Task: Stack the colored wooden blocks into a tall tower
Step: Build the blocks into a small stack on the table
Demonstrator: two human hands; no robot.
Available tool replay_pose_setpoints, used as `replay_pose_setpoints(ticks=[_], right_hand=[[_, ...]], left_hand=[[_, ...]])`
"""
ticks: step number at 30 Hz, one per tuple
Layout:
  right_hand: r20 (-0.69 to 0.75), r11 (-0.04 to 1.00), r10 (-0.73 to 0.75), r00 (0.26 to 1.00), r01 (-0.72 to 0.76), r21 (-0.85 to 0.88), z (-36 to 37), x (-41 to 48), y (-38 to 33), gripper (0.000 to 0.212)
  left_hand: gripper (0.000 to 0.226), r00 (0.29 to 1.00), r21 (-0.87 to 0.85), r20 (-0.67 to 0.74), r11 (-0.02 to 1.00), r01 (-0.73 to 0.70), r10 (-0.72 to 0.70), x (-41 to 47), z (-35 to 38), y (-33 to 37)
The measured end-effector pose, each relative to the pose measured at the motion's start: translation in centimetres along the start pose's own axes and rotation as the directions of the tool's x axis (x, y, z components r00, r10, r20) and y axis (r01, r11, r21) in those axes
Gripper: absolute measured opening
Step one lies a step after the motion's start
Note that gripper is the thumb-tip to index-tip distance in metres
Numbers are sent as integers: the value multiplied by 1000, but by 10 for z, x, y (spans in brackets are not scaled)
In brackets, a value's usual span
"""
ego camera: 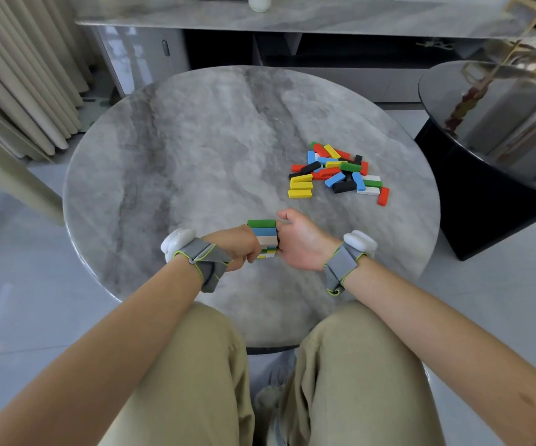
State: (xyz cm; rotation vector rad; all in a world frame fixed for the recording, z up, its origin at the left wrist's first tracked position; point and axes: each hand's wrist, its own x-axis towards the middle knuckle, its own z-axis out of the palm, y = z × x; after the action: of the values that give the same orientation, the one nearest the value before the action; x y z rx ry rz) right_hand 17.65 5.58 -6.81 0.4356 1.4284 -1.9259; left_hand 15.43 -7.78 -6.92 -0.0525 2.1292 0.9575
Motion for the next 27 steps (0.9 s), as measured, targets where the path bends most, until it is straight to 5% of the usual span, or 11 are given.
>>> replay_pose_setpoints(ticks=[1,4,6,7,9,11,13,18,27], right_hand=[[-13,1000,17,1000,-17,-26,-2,1,0,46],[-142,993,44,989,-59,-104,-4,-1,-5,38],[-225,963,-129,966,68,-262,-11,3,-5,17],[-231,896,-257,938,142,-422,-15,3,-4,39],[-88,563,-450,889,206,-801,-22,3,-4,72],[66,185,-478,876,174,-967,-22,5,-6,83],[102,53,-443,891,140,-989,-22,11,-6,84],[134,-74,-439,888,113,-991,-19,16,-11,79],[135,-114,-425,895,95,-989,-20,18,-10,53]], left_hand=[[14,1000,9,-9,1000,26,-26,-2,0,1],[66,997,121,-44,990,74,-69,-4,0,1],[86,991,253,-130,967,13,20,-5,-2,-2],[96,984,291,-147,955,-58,105,-7,-4,-4],[106,957,352,-153,918,-180,246,-4,-9,-8],[101,936,375,-154,895,-242,318,-2,-13,-9],[93,922,443,-146,857,-263,358,-2,-14,-7],[79,893,564,-168,784,-260,417,1,-12,-6],[51,893,658,-208,733,-173,398,4,-9,-3]])
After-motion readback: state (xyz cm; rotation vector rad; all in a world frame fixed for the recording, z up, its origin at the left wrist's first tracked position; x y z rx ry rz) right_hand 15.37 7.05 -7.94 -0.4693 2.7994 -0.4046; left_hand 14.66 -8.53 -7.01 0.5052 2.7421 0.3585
